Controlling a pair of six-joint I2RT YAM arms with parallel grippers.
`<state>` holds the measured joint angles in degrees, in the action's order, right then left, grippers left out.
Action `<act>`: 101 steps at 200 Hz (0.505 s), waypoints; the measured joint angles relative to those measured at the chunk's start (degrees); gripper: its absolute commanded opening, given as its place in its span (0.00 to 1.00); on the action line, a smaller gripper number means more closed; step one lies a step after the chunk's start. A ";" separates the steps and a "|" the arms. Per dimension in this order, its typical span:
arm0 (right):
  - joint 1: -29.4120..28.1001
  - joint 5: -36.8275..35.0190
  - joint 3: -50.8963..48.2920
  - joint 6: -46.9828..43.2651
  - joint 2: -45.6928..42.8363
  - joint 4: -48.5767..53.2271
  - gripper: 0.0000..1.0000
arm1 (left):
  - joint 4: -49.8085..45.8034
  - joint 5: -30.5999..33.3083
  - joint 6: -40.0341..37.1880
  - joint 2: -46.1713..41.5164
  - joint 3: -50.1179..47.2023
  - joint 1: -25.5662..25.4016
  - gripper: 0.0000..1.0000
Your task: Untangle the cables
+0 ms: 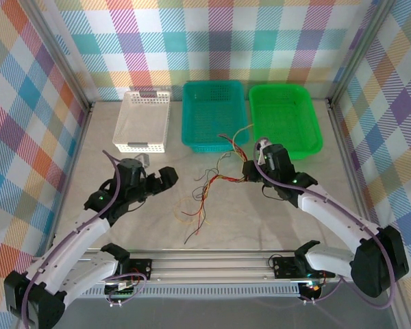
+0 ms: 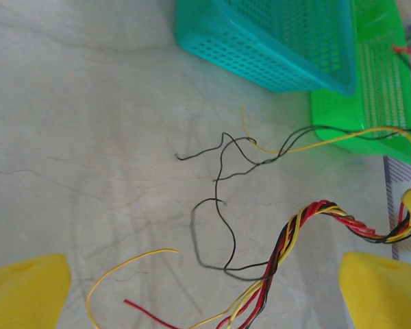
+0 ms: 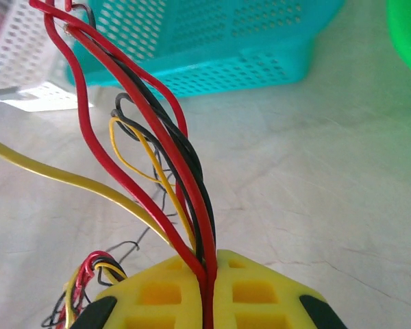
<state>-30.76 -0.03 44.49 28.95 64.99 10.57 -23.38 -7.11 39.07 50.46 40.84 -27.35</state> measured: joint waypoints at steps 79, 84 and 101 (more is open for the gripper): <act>0.00 8.09 1.51 -2.49 -1.92 -4.74 0.00 | 11.32 -1.03 -1.62 8.68 -0.13 -8.55 1.00; 0.00 8.55 1.73 -2.47 -1.92 -4.81 0.00 | 11.91 -1.09 -1.92 9.05 -0.15 -9.03 1.00; 0.00 10.27 2.54 -2.45 -1.92 -5.35 0.00 | 14.01 -1.51 -2.75 9.88 -0.22 -10.54 1.00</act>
<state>-30.76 10.24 47.03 26.50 63.07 5.21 -9.37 -8.62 36.32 60.34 40.62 -37.89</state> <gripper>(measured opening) 0.092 0.997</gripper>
